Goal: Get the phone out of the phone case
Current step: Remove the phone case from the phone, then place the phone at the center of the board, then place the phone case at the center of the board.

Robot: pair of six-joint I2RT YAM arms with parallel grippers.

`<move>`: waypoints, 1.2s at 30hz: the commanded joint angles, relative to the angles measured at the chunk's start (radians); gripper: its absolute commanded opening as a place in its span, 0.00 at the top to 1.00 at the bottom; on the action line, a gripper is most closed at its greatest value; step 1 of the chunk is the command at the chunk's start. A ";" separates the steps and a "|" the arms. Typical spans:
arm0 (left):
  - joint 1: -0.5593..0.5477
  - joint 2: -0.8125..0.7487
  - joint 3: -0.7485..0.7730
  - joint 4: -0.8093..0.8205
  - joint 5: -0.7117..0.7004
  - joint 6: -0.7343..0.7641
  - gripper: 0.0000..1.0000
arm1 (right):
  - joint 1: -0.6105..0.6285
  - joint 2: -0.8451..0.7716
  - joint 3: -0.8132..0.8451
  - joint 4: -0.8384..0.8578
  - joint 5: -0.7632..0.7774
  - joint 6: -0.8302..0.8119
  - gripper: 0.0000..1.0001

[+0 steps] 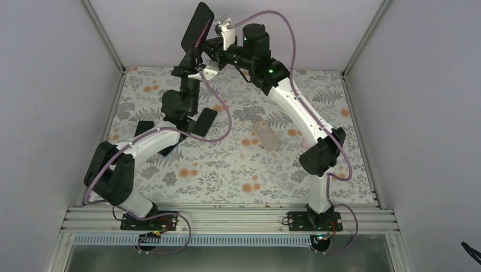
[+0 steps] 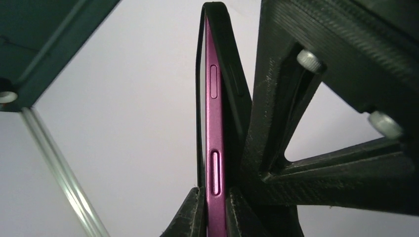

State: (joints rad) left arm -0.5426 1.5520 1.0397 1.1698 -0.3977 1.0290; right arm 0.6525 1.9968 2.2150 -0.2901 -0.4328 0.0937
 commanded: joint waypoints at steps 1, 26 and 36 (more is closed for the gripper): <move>0.037 -0.106 0.062 -0.170 -0.036 -0.012 0.98 | 0.020 -0.010 -0.028 -0.199 0.183 -0.203 0.97; 0.600 -0.699 -0.370 -0.898 0.075 0.267 0.98 | -0.547 -0.055 -0.227 -0.534 -0.018 -0.370 0.97; 0.985 -0.841 -0.664 -0.934 0.289 0.338 0.98 | -0.768 0.025 -0.199 -0.755 -0.130 -0.545 0.97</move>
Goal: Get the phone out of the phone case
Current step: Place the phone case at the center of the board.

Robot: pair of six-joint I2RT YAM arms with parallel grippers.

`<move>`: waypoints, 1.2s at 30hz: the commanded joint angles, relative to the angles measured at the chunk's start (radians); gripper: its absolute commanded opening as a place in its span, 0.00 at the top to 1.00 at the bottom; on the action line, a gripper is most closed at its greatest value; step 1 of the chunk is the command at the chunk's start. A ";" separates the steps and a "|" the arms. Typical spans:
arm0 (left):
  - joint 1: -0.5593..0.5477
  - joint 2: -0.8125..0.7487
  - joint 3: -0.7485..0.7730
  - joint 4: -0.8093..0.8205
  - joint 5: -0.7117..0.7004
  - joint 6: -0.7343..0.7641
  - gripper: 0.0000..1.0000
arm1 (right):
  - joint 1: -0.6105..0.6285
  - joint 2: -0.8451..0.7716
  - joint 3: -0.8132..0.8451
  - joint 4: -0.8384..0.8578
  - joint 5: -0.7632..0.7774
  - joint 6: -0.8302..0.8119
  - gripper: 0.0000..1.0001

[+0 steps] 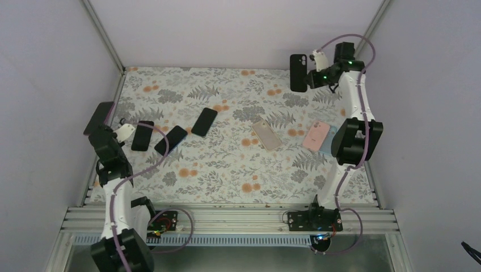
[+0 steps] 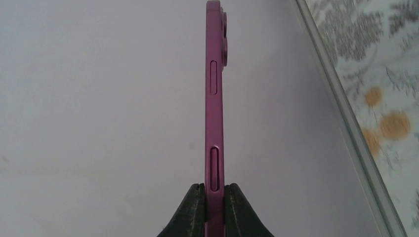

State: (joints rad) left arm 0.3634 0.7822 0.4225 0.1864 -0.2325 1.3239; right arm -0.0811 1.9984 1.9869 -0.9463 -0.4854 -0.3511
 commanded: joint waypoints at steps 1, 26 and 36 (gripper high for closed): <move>0.092 -0.075 -0.071 0.049 0.129 0.049 0.98 | -0.046 0.051 0.034 -0.109 -0.078 -0.114 0.97; 0.149 0.038 -0.354 0.213 0.075 0.183 0.82 | -0.051 0.483 0.332 -0.184 -0.146 -0.061 0.97; 0.157 -0.064 -0.227 -0.232 0.183 0.217 0.00 | -0.051 0.444 0.310 -0.208 -0.126 -0.073 0.63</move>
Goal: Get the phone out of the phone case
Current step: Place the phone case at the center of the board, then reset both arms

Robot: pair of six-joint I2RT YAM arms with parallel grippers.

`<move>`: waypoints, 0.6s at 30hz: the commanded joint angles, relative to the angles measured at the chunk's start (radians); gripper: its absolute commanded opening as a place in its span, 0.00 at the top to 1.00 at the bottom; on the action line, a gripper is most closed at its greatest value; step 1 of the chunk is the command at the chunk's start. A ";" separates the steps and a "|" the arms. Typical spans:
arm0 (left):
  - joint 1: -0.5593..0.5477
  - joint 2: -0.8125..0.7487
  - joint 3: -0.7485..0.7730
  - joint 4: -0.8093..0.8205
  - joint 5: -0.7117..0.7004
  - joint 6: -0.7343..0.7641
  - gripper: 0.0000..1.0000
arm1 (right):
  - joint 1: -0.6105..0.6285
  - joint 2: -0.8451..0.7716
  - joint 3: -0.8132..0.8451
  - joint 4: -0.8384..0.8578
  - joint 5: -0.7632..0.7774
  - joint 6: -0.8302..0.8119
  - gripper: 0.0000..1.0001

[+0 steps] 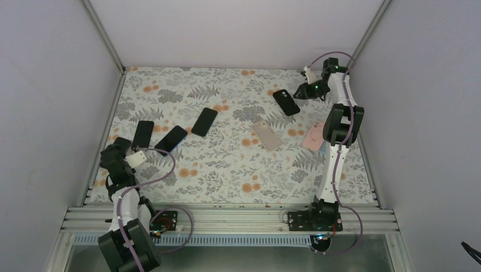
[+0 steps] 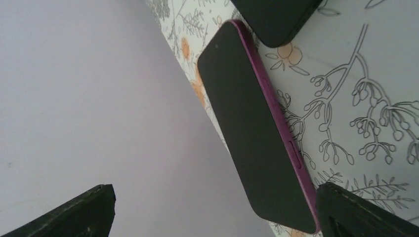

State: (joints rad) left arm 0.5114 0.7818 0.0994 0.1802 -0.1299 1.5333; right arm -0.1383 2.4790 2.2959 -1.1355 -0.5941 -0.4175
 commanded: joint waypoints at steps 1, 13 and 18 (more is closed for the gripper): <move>0.011 -0.090 0.123 -0.287 0.110 0.006 0.00 | 0.007 -0.051 -0.021 -0.012 -0.015 -0.007 0.56; 0.016 -0.091 0.551 -0.708 0.354 -0.209 0.00 | 0.019 -0.274 -0.097 -0.002 -0.018 -0.055 0.00; 0.065 0.030 0.762 -0.732 0.433 -0.481 0.00 | 0.022 -0.521 -0.327 0.210 0.080 -0.069 0.00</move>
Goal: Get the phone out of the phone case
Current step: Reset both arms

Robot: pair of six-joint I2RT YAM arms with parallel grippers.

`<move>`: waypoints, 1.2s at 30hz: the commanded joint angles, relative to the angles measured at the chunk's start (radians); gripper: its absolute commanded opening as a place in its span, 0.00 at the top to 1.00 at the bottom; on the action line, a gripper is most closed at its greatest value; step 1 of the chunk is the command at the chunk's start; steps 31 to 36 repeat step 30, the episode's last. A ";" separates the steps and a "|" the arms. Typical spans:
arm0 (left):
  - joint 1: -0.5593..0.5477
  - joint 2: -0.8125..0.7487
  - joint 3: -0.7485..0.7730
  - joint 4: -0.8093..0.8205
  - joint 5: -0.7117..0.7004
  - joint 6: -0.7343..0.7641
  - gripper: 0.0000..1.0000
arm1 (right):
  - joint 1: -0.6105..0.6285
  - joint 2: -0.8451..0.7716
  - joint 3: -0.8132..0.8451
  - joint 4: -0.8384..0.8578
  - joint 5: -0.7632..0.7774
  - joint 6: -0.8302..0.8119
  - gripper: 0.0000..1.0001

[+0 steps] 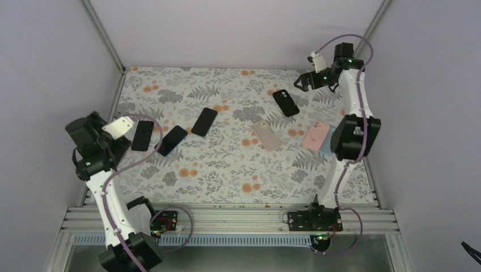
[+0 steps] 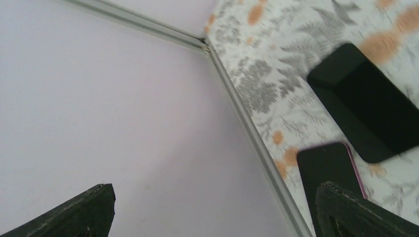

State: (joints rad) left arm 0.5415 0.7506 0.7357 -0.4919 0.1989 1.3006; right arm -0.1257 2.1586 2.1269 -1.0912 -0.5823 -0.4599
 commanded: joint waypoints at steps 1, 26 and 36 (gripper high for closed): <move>0.047 0.090 0.165 -0.068 0.121 -0.313 0.00 | 0.010 -0.259 -0.244 0.254 0.111 -0.007 0.00; 0.176 0.048 0.194 0.119 0.371 -1.108 0.00 | -0.041 -0.552 -0.736 0.832 0.214 0.207 0.00; 0.176 0.050 0.192 0.113 0.368 -1.107 0.00 | -0.041 -0.546 -0.735 0.830 0.192 0.215 0.00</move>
